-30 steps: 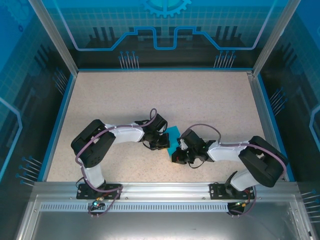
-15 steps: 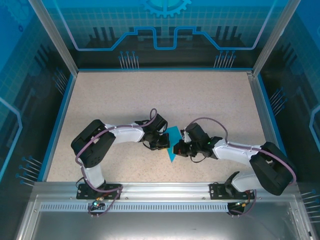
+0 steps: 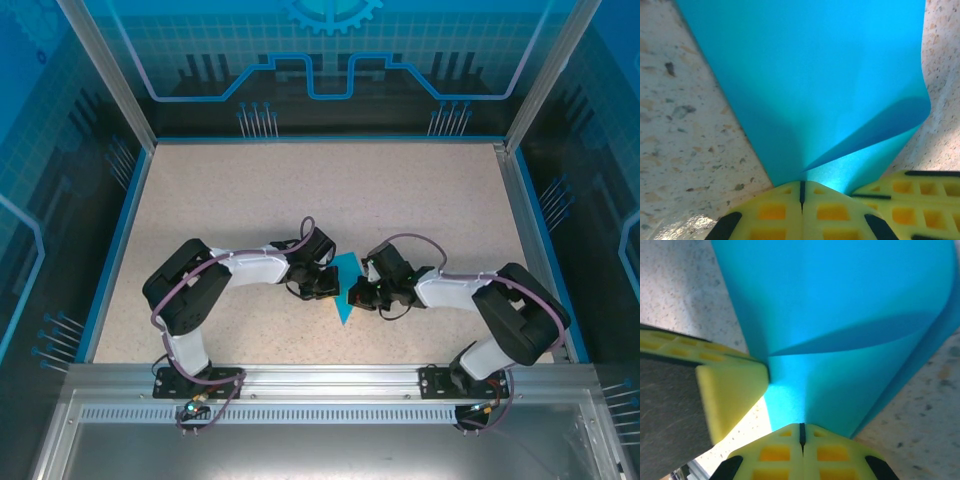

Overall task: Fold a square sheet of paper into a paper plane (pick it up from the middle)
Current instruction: Third fold the triangle at the center of the table.

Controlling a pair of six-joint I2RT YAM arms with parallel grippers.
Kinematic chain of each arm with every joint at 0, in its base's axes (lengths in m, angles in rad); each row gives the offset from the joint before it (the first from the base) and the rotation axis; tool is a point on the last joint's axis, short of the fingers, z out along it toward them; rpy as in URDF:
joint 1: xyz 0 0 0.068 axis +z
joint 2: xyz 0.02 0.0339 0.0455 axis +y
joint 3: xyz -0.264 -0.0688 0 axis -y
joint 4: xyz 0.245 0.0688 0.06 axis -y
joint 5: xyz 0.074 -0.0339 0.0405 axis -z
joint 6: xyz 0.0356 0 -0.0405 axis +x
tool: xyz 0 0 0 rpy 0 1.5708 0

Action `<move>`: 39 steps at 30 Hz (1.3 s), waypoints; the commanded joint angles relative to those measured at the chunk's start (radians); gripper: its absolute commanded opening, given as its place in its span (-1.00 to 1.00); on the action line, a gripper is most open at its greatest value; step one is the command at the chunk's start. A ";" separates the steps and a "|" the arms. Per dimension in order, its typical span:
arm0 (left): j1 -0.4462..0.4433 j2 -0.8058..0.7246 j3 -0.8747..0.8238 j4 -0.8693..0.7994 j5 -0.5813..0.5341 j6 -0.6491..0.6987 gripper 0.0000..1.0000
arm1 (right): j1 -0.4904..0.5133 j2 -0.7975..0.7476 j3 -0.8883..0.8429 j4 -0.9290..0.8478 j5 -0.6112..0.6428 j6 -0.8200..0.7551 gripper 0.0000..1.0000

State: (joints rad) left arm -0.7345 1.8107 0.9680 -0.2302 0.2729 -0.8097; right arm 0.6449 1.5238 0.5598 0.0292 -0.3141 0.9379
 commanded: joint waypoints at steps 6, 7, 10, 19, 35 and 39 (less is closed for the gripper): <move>-0.010 0.068 -0.018 -0.120 -0.076 0.027 -0.97 | -0.057 -0.010 -0.013 0.040 -0.034 0.006 -1.00; -0.010 0.068 -0.018 -0.121 -0.075 0.027 -0.98 | -0.058 -0.027 -0.005 0.034 -0.034 0.004 -1.00; -0.011 0.067 -0.018 -0.124 -0.075 0.030 -0.97 | -0.071 -0.063 0.020 0.006 -0.033 -0.010 -1.00; -0.010 0.067 -0.014 -0.130 -0.078 0.030 -0.97 | -0.122 0.044 0.027 -0.007 -0.013 -0.029 -1.00; -0.012 0.059 -0.011 -0.138 -0.087 0.033 -0.97 | -0.162 0.008 0.100 -0.071 0.002 -0.054 -1.00; -0.014 0.060 -0.012 -0.138 -0.087 0.035 -0.98 | -0.172 0.053 0.104 -0.055 0.000 -0.063 -1.00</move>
State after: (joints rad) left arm -0.7364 1.8164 0.9813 -0.2462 0.2684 -0.8051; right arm 0.4938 1.5440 0.6514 0.0010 -0.3256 0.9028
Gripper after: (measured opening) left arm 0.054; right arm 0.041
